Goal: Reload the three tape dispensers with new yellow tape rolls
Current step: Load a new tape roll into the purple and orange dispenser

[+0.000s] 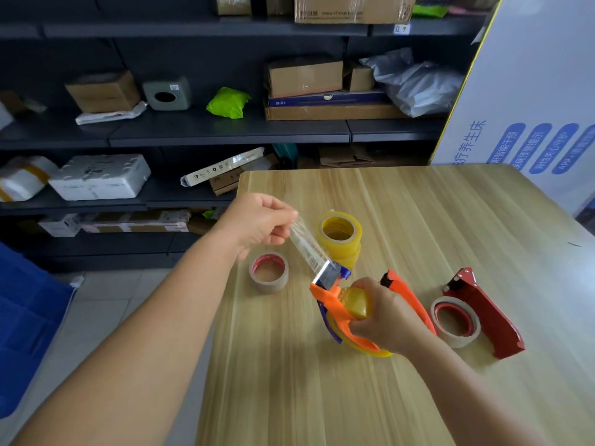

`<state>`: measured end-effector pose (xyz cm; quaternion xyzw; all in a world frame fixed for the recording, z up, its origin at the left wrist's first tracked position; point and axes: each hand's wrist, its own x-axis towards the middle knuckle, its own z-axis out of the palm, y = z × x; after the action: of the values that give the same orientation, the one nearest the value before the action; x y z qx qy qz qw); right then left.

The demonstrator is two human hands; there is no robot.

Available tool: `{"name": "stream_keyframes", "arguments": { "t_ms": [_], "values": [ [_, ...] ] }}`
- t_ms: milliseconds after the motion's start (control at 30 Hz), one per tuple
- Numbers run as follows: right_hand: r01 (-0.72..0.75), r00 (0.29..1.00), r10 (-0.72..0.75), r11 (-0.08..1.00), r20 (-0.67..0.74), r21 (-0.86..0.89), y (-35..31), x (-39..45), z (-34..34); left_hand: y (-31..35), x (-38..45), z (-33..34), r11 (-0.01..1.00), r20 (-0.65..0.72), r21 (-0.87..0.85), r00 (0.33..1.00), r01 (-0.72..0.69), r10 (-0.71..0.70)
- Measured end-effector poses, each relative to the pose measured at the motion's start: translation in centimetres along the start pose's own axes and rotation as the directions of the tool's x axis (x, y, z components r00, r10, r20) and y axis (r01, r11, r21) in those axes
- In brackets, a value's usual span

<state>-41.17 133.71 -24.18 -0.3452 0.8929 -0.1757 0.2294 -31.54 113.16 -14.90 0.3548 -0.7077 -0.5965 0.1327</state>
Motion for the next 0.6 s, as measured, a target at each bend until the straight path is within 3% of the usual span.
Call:
{"name": "stream_keyframes", "arguments": {
  "t_ms": [167, 300, 600],
  "values": [
    [0.006, 0.999, -0.006, 1.000, -0.038, 0.013, -0.3, -0.2, 0.4, 1.2, -0.8, 0.9, 0.999, -0.011, -0.030, 1.000, -0.021, 0.021],
    [0.068, 0.992, -0.063, 0.997, -0.113, 0.034, -0.7, 0.0, 0.8, 3.5, -1.7, 1.0, 0.990, -0.074, -0.010, 0.988, -0.140, 0.139],
    [0.084, 0.994, -0.067, 0.975, -0.086, 0.206, -0.2, -0.3, 0.4, 6.7, -3.4, 0.6, 0.949, -0.130, 0.083, 0.941, -0.303, 0.311]
  ]
}}
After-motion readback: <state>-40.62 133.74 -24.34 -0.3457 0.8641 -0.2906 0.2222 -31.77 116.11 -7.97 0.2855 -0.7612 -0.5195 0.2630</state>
